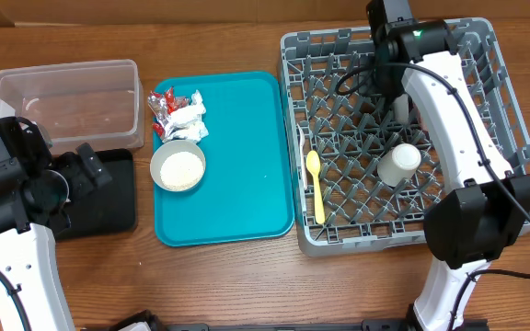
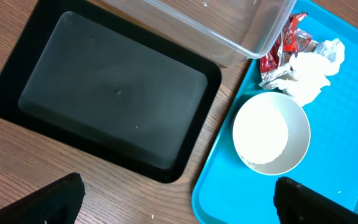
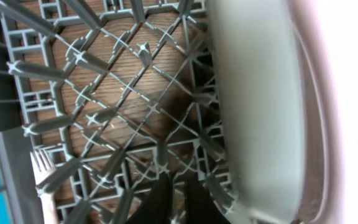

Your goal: Sort waste into correct bins and load items into the dishwasher rack

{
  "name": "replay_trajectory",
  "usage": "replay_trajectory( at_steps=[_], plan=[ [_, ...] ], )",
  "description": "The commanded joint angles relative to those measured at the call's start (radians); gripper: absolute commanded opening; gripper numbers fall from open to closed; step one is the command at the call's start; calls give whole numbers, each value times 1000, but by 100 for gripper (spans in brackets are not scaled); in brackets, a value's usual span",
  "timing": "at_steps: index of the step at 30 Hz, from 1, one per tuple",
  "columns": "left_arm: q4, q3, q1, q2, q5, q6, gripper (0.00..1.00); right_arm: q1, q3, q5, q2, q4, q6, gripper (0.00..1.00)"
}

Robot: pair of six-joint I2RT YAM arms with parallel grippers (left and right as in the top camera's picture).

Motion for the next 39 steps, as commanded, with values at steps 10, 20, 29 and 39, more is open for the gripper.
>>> replay_trajectory(
  at_steps=[10, 20, 29, 39],
  plan=[
    [1, 16, 5, 3, 8, 23, 100, 168, 94, -544, -149, 64, -95, 48],
    [1, 16, 5, 3, 8, 23, 100, 307, 30, -520, -69, 74, -65, 57],
    [2, 16, 5, 3, 12, 20, 100, 310, 34, -520, -59, 104, -69, 100],
    [-40, 16, -5, 3, 373, -73, 96, 291, 52, -156, -511, 112, -61, 100]
  ],
)
